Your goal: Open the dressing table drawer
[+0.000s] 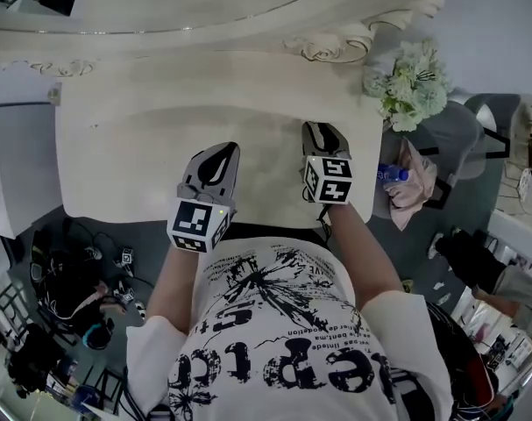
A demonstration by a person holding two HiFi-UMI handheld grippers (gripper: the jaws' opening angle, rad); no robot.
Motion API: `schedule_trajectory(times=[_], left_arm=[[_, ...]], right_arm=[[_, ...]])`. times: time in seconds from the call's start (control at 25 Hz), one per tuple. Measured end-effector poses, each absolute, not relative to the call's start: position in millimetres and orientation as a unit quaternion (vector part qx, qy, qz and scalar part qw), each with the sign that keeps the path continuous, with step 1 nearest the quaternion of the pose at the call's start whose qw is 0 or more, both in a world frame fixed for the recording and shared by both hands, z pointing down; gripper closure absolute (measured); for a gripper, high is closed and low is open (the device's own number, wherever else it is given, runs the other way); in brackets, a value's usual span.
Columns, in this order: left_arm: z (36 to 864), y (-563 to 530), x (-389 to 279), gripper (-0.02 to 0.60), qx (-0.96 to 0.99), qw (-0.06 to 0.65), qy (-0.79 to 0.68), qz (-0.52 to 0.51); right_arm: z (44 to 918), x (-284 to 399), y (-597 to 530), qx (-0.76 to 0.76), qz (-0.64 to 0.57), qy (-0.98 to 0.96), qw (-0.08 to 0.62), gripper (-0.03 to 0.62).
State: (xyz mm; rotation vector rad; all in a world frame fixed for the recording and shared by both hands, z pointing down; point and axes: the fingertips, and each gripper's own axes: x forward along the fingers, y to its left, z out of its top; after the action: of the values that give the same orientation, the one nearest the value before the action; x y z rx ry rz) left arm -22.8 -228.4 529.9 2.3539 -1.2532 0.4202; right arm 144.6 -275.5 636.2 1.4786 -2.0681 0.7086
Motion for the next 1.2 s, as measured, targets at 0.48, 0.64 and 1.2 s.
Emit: schedule_trajectory(times=[0.48,0.64,1.2], left_arm=[[522,-235,-36,0.561,0.851,0.225,-0.452,0.14],[524,-227,-34,0.561,0.855,0.226,-0.444,0.147],[519,-212,-16,0.561,0.867,0.221,-0.421,0.151]], right_arm=[[637,147,-283,0.571,0.248,-0.738,0.259,0.488],[638,147,-274,0.568,0.251,-0.742,0.253,0.49],[640,145,-234,0.558,0.266,-0.746,0.249,0.49]])
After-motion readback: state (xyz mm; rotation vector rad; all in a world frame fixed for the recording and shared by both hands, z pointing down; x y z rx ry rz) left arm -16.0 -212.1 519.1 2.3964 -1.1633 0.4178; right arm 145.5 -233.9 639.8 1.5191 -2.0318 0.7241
